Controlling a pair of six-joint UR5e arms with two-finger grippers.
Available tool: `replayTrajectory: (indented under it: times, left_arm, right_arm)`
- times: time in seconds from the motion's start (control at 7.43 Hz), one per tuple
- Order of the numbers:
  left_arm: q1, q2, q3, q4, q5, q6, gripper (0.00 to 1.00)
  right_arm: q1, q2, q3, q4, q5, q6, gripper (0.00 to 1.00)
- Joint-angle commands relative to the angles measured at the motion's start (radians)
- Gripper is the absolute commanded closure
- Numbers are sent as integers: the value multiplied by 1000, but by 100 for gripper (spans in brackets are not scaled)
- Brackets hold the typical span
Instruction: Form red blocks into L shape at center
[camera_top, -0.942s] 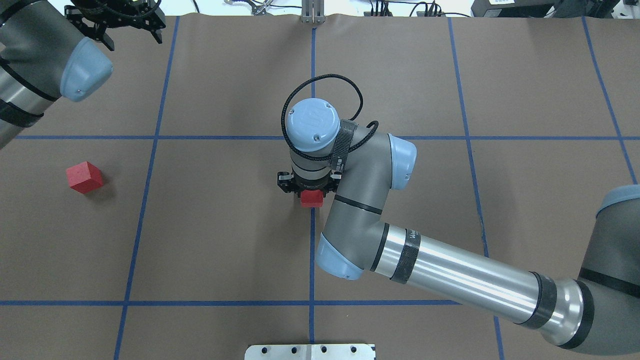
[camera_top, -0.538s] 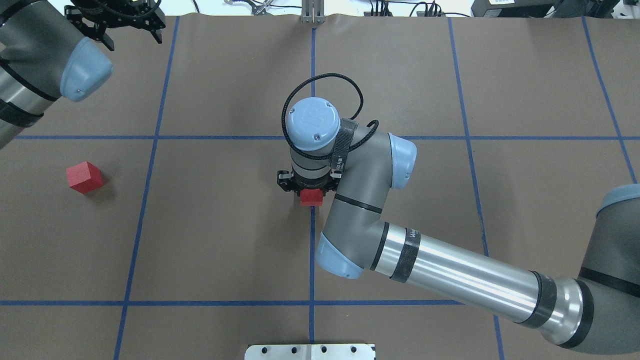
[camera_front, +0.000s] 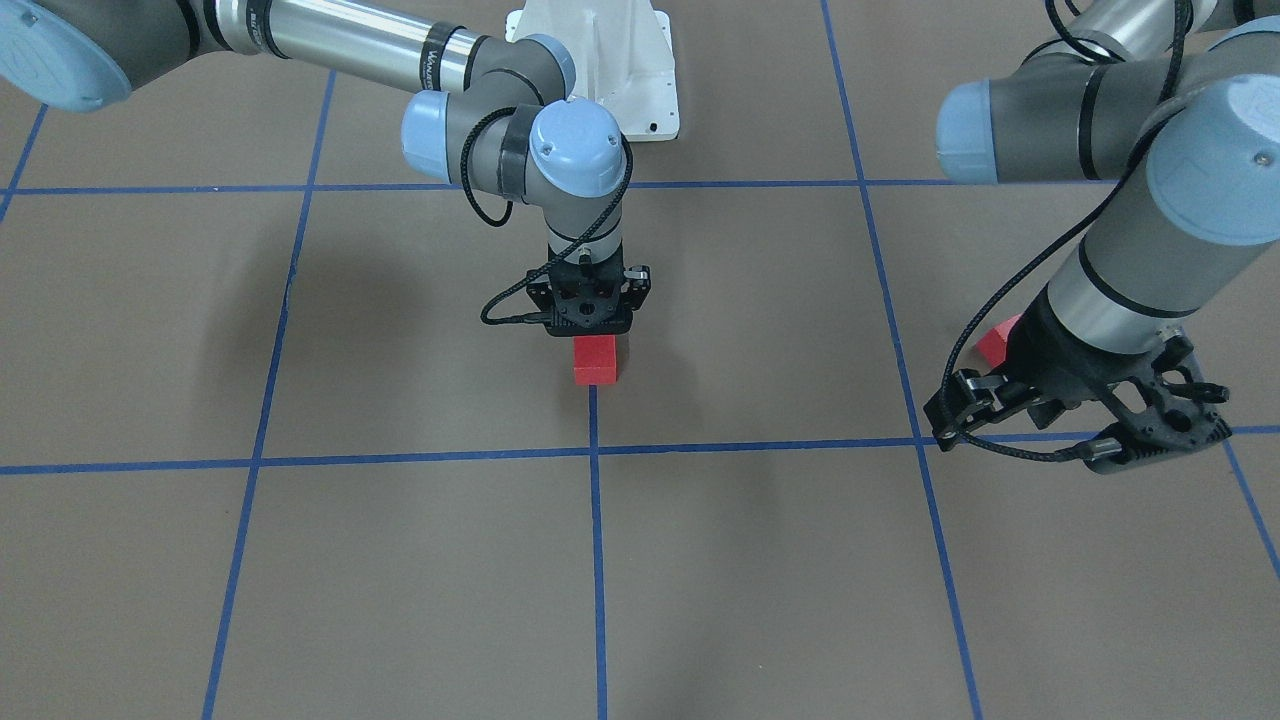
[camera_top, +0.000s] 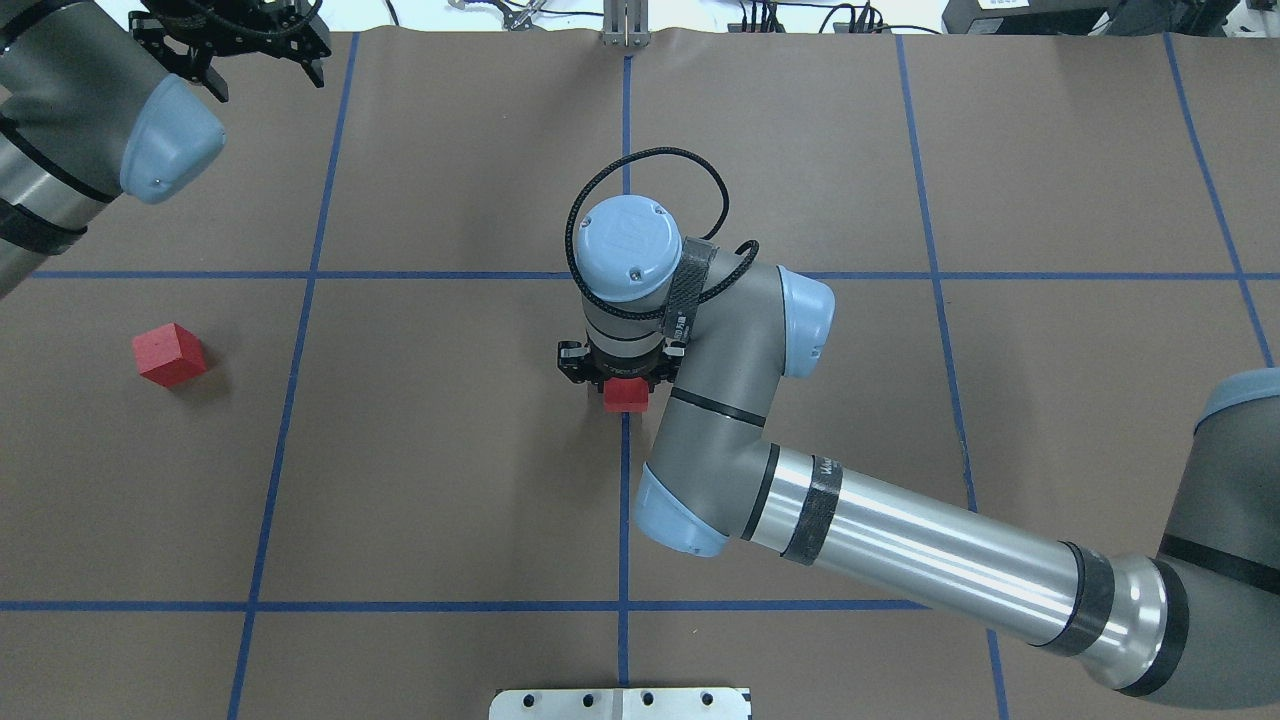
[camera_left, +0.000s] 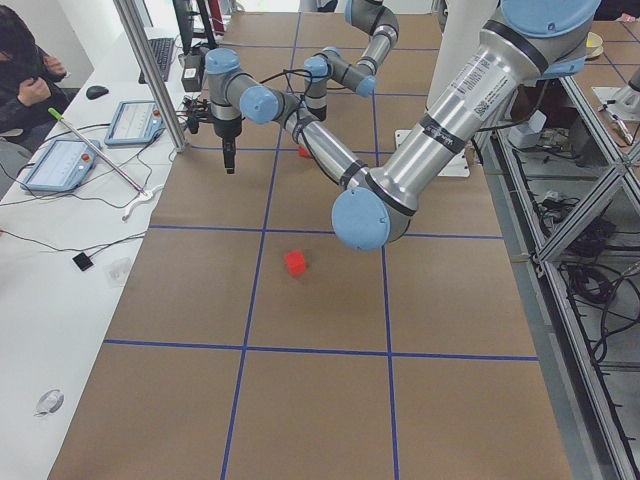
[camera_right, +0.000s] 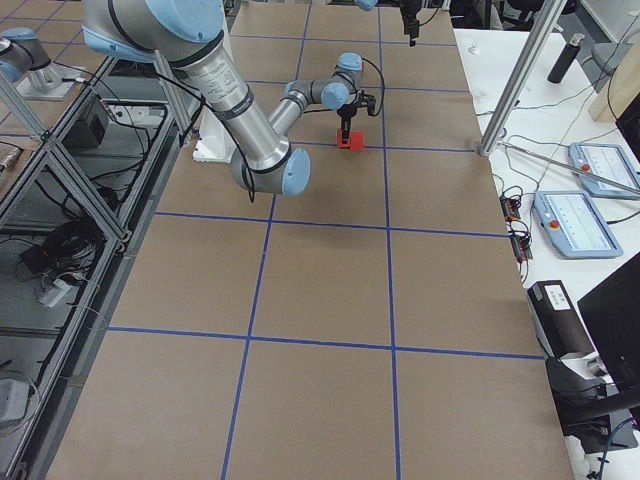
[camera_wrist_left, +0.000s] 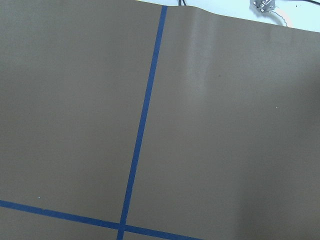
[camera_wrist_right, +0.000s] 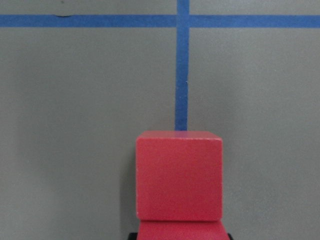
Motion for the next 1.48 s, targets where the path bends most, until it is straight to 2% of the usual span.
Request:
replayTrajectory:
  times: [0.0,0.27,0.4,0.54,0.81,0.94,1.35]
  left_arm:
    - [0,-1,0,0,0,0,0]
    - [0,-1,0,0,0,0,0]
    - [0,-1,0,0,0,0,0]
    - [0,-1,0,0,0,0,0]
    - [0,-1,0,0,0,0,0]
    - [0,-1,0,0,0,0,0]
    - [0,-1,0,0,0,0,0]
  right_arm:
    - [2,0,0,0,-1,0,82]
    - [2,0,0,2,-1,0,71]
    - [3,0,0,3,-2,0,54]
    - [2,0,0,3,-4,0,42]
    - [3,0,0,3,-13,-1,26]
    - [2,1,0,5,-13,-1,22]
    - [3,1,0,5,-13,-1,18]
